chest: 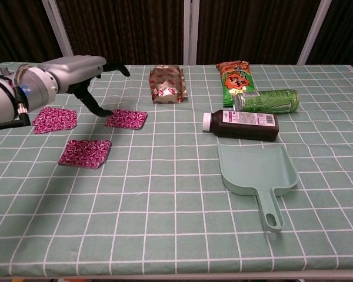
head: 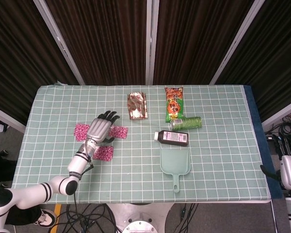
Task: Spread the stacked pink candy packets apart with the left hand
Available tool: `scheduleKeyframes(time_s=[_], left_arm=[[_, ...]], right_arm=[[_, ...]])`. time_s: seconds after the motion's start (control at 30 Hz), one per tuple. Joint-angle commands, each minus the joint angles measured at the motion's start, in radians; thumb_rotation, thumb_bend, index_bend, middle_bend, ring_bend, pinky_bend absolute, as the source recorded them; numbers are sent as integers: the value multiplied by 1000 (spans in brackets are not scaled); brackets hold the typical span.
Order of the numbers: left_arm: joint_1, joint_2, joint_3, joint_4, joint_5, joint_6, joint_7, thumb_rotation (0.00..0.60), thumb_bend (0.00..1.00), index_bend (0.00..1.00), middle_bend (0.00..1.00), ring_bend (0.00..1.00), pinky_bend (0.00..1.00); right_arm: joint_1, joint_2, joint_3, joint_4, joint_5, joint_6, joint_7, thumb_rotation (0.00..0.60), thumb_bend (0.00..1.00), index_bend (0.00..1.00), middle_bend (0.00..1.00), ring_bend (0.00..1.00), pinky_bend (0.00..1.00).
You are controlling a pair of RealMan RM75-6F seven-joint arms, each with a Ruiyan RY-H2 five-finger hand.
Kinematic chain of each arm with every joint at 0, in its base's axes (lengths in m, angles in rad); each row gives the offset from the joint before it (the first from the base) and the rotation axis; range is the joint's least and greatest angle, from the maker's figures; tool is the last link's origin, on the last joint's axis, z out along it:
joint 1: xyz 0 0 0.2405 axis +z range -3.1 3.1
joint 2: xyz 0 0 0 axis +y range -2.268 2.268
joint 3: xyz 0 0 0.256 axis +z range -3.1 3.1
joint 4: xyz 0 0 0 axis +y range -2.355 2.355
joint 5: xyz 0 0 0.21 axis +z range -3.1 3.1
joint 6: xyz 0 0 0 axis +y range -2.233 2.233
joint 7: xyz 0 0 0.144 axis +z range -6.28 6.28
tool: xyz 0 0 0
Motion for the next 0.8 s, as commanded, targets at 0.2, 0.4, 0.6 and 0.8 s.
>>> scheduleKeyframes(time_s=[0.2, 0.4, 0.6, 0.8], left_arm=[[71, 87, 48, -102, 66, 111, -4, 600, 174, 108, 36, 0, 125], [168, 202, 105, -250, 78, 195, 4, 600, 157, 108, 37, 0, 100], [300, 263, 184, -281, 190, 374, -53, 600, 150, 108, 67, 0, 93], [451, 290, 243, -271, 274, 586, -69, 600, 148, 108, 71, 0, 93]], right_arm=[[3, -5, -6, -3, -14, -2, 1, 600, 105, 0, 0, 0, 0], [7, -14, -12, -5, -30, -2, -3, 600, 105, 0, 0, 0, 0], [16, -25, -18, 0, -45, -11, 2, 600, 105, 0, 0, 0, 0], [17, -41, -25, 16, -65, -3, 12, 600, 105, 0, 0, 0, 0]])
